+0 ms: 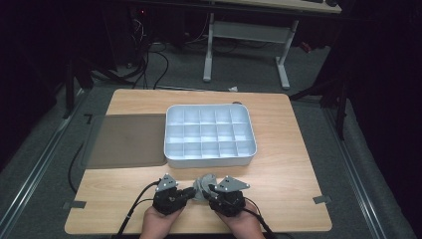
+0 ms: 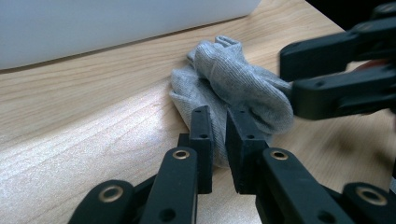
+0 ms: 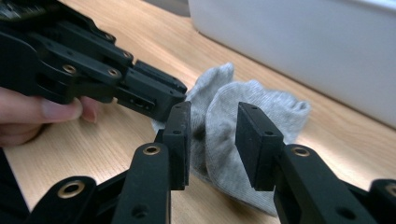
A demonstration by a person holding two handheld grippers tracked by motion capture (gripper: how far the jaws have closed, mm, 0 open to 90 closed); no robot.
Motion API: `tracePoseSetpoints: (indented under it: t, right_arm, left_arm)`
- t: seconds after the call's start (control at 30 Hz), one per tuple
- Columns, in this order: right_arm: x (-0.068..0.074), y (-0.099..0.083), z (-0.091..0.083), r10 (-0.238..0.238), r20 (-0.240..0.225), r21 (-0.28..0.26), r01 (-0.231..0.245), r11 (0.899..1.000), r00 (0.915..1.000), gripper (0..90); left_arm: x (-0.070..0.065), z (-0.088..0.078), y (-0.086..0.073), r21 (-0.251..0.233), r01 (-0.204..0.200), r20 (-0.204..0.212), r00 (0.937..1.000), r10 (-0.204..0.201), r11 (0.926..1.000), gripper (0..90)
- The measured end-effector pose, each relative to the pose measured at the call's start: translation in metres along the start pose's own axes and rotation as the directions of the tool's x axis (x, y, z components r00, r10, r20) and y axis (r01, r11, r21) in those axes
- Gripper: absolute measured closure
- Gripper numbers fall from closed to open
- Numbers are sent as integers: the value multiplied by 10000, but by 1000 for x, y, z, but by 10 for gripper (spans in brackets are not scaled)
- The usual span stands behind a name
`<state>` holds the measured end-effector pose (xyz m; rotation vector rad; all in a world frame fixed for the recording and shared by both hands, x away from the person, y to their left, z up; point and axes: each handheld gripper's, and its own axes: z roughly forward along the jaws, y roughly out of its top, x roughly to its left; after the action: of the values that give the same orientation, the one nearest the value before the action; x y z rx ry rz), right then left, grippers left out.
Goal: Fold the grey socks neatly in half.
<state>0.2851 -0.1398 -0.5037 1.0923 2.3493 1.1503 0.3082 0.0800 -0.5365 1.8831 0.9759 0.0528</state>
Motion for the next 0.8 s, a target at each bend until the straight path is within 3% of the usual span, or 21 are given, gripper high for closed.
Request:
tracePoseSetpoints:
  t: [0.07, 0.23, 0.3, 0.57, 0.63, 0.73, 0.8]
  right_arm:
    - [0, -1, 5, -73, 112, 168, 71, 9998, 9999, 687]
    - [-2, -4, 14, -199, 361, 475, 182, 9987, 9991, 863]
    - [-2, -4, 15, -250, 363, 526, 231, 9984, 9990, 873]
    - [2, 10, 4, -370, 179, -123, 372, 9992, 9992, 875]
    - [4, 13, 1, -437, 11, -321, 437, 9985, 9990, 874]
    - [8, 12, 0, -283, -662, -467, 252, 9986, 9974, 873]
    - [10, 10, 2, -317, -784, -449, 282, 9986, 9964, 873]
  left_arm:
    - [0, 0, 0, 6, -14, 18, 10000, 14, 10000, 810]
    - [0, -1, 0, 10, -22, 81, 10000, 22, 10000, 807]
    - [0, -1, 0, -5, -30, 61, 10000, 30, 10000, 808]
    - [-1, -1, -1, -24, -46, -5, 10000, 46, 10000, 808]
    - [-1, -1, -1, -8, -45, -16, 10000, 45, 10000, 808]
    - [-1, 0, 0, 41, -86, -26, 10000, 86, 10000, 807]
    - [-1, 0, 0, 62, -102, -34, 9999, 102, 9999, 806]
